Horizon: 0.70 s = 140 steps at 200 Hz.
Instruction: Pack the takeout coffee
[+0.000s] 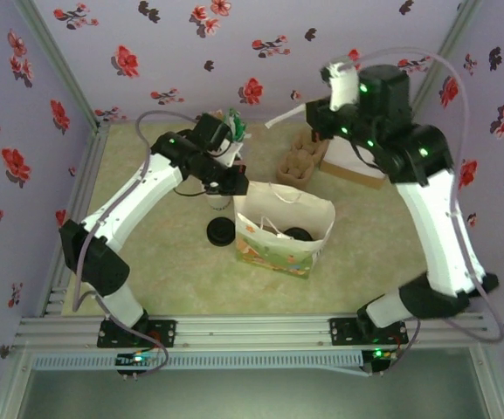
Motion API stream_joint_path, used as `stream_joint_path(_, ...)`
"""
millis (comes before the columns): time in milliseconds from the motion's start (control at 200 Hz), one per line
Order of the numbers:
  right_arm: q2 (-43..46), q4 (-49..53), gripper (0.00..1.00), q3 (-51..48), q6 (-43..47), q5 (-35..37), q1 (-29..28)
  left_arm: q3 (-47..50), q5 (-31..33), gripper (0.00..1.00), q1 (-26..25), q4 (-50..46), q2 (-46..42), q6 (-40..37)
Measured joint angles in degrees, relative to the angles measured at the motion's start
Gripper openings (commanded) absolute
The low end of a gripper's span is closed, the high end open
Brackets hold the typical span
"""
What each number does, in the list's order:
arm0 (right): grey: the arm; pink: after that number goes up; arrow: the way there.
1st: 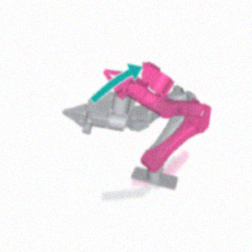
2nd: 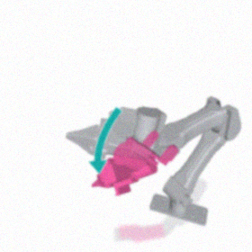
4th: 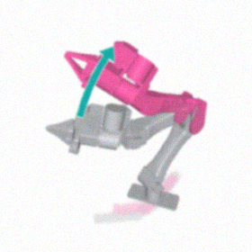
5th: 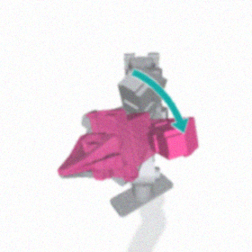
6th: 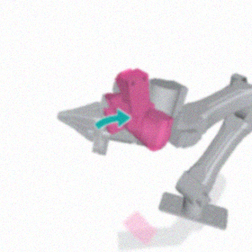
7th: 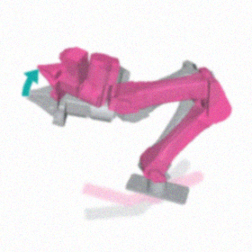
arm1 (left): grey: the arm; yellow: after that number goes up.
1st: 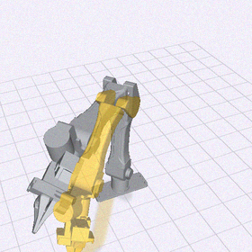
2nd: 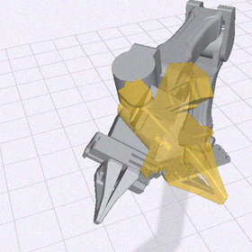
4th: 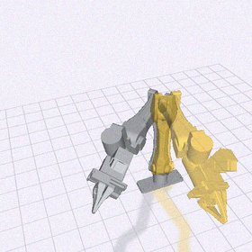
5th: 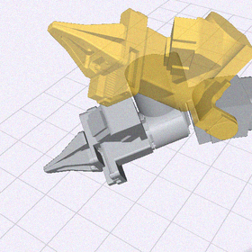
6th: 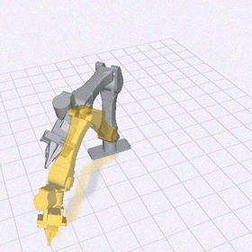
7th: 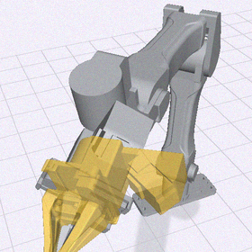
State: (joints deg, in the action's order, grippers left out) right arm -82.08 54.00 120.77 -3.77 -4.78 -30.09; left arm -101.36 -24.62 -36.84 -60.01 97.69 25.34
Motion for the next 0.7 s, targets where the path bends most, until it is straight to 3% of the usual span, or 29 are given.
stream_joint_path(380, 22.3, 8.3, 0.0, -8.7, -4.2, -5.5, -0.3, -5.2, 0.1, 0.0, 0.0, 0.1, 3.5, 1.0)
stream_joint_path(700, 21.6, 12.5, 0.0, -21.1, -4.8, -7.6, -1.1, -7.3, 0.7, 0.0, 0.0, -0.2, 3.6, 1.7)
